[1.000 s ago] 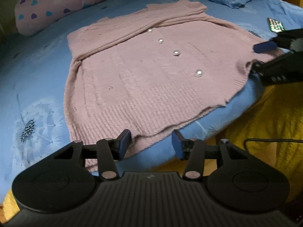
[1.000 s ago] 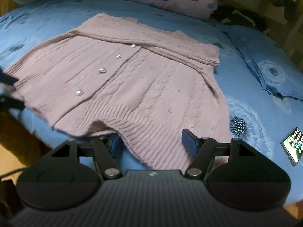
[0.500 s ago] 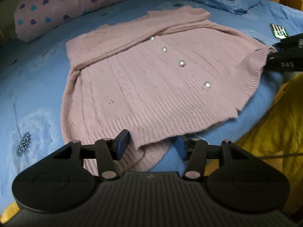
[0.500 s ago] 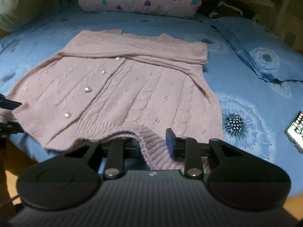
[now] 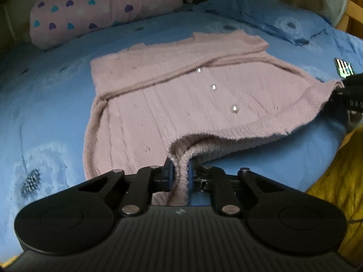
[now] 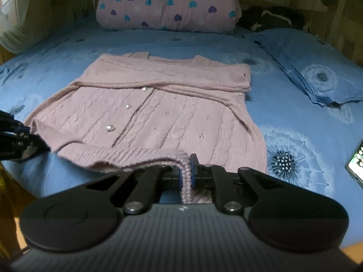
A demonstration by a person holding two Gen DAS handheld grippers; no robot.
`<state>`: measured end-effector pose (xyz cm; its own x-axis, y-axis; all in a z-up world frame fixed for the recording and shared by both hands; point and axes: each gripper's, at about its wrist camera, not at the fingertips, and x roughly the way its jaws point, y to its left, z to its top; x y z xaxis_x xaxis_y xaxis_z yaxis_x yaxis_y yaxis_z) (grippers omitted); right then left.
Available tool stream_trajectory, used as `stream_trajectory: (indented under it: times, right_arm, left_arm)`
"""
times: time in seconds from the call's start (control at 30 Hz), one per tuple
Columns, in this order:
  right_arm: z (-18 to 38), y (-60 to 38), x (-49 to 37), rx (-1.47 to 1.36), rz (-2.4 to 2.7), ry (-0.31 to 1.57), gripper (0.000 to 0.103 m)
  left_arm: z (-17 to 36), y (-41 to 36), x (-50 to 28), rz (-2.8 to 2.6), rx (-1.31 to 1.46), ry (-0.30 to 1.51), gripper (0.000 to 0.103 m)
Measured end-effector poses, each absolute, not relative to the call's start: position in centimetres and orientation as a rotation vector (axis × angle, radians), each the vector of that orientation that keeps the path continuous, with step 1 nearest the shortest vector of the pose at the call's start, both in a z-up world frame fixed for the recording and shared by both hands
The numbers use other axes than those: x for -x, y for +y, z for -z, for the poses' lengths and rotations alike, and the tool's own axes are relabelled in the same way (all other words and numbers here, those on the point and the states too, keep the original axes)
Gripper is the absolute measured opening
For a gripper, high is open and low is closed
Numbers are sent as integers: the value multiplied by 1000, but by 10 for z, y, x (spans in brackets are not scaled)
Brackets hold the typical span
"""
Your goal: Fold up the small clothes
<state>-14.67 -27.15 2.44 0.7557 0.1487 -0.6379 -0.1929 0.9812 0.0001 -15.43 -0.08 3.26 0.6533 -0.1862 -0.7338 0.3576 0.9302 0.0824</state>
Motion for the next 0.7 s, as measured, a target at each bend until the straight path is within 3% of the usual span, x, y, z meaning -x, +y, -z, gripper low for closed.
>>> stream_trajectory:
  times: [0.7]
  right_arm:
    - [-68,-265,123,62,-168,542,8]
  left_arm:
    - [-84,3,125,233,-142,655,13]
